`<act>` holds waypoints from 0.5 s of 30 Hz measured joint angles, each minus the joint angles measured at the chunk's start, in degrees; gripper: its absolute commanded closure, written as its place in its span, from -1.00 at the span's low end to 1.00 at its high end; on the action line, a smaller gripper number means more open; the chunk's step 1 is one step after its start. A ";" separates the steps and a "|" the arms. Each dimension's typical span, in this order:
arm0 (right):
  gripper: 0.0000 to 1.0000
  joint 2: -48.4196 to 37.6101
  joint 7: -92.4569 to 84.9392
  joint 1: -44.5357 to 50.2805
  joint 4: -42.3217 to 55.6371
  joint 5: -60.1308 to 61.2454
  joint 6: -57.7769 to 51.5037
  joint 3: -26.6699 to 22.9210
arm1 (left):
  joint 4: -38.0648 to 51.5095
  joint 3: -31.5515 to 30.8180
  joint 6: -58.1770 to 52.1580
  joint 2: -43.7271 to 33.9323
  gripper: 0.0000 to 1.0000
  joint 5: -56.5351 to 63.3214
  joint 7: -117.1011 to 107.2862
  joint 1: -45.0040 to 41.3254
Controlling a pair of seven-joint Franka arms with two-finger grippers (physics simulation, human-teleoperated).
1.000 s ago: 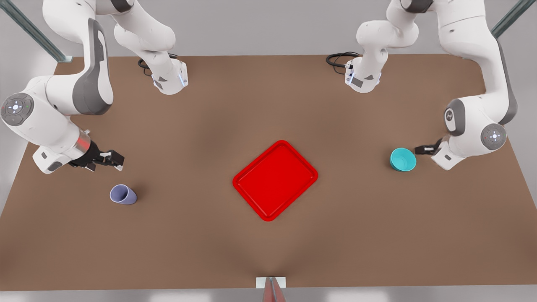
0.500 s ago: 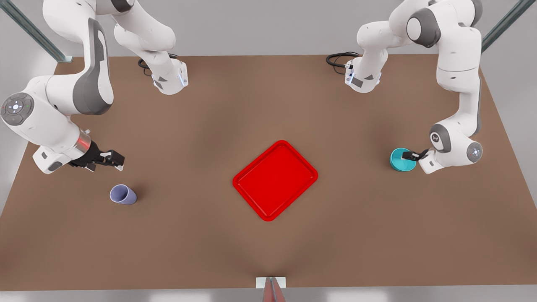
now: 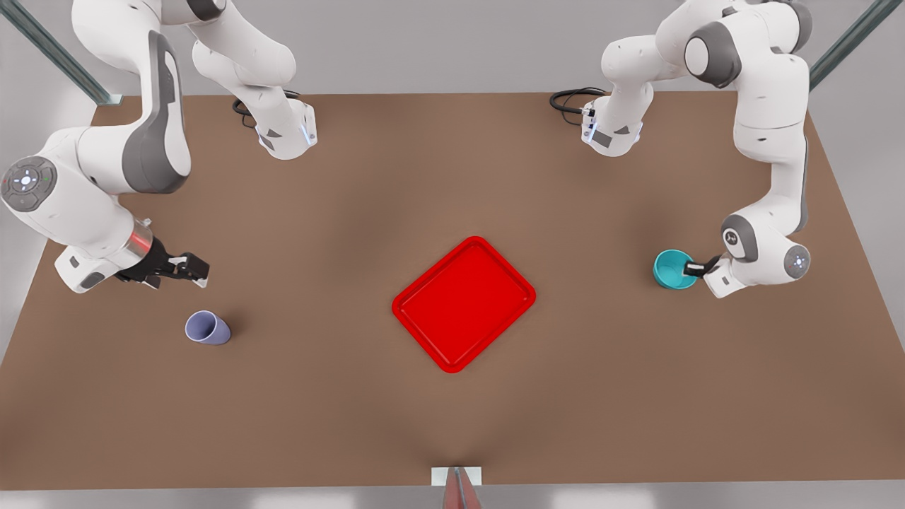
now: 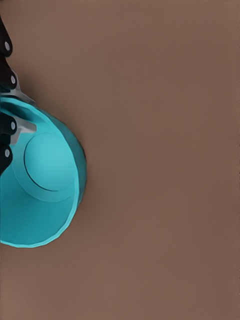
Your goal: Place the bowl on the tray with the left arm and the cup on the tray with the right arm
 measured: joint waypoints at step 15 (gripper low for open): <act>-1.00 0.00 0.00 0.06 -0.06 0.00 0.00 -0.02 | 5.01 -7.91 -2.00 -7.59 0.57 -5.26 -43.79 -23.51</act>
